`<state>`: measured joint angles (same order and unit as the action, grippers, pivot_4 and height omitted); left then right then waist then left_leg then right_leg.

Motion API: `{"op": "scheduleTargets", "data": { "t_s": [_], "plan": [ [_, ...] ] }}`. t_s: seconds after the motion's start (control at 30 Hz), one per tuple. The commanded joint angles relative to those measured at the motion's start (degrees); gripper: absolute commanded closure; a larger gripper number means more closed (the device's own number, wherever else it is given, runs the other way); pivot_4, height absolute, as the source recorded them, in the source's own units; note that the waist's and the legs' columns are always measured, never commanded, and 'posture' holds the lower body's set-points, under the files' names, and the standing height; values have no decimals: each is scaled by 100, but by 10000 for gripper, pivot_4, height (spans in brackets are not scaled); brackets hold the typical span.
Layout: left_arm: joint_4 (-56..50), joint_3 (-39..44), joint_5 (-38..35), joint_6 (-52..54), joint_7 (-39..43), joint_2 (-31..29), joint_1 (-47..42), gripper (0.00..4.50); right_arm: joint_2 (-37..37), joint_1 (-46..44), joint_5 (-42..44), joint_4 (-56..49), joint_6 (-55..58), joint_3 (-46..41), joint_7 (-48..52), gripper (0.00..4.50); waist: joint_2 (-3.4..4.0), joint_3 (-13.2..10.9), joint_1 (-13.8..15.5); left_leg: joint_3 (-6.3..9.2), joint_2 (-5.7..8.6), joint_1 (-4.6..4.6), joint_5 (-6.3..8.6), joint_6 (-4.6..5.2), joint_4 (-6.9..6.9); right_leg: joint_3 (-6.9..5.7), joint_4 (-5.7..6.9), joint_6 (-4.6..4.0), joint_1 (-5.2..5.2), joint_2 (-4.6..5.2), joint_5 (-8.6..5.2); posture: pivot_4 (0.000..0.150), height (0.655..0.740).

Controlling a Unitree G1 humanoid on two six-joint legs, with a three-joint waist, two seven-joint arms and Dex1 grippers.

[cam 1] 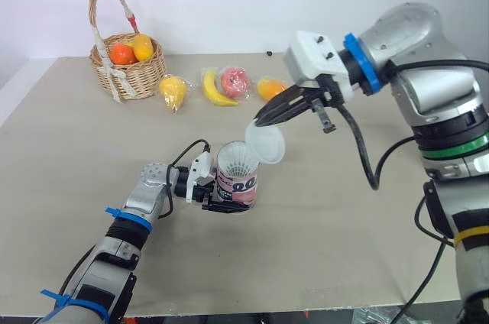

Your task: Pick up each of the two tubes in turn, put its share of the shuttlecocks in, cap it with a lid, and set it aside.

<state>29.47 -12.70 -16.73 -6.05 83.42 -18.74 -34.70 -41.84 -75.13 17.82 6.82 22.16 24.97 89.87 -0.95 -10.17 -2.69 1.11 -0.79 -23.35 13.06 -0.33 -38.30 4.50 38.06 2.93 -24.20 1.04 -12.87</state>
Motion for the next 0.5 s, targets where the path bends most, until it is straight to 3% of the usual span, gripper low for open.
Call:
{"op": "scheduleTargets", "data": {
  "t_s": [0.03, 0.23, 0.5],
  "plan": [
    [225, 17, 173, -45, -56, -54, 2, 15122, 135, -178, 23, 71, -334, 185, 263, 44526, -3, 2, 0, 2, 0, 0, 0, 0, -1, -3, 0, -1, 2, 0, 0, 1500, 7298],
    [391, -17, 267, -226, -68, -38, -69, 15122, 865, -392, -608, 754, -942, 448, 240, 44526, -2, 1, -3, -2, -6, 4, -3, 5, -4, -5, 4, -15, 0, -7, 15, 1500, 7298],
    [511, 8, 291, -373, -116, -41, -104, 15122, 1037, -481, -863, 921, -1421, 634, 263, 44526, -3, 2, -2, 7, -13, 4, -4, 6, -4, -10, 5, -22, 1, -16, 17, 1500, 7298]
  ]
}}
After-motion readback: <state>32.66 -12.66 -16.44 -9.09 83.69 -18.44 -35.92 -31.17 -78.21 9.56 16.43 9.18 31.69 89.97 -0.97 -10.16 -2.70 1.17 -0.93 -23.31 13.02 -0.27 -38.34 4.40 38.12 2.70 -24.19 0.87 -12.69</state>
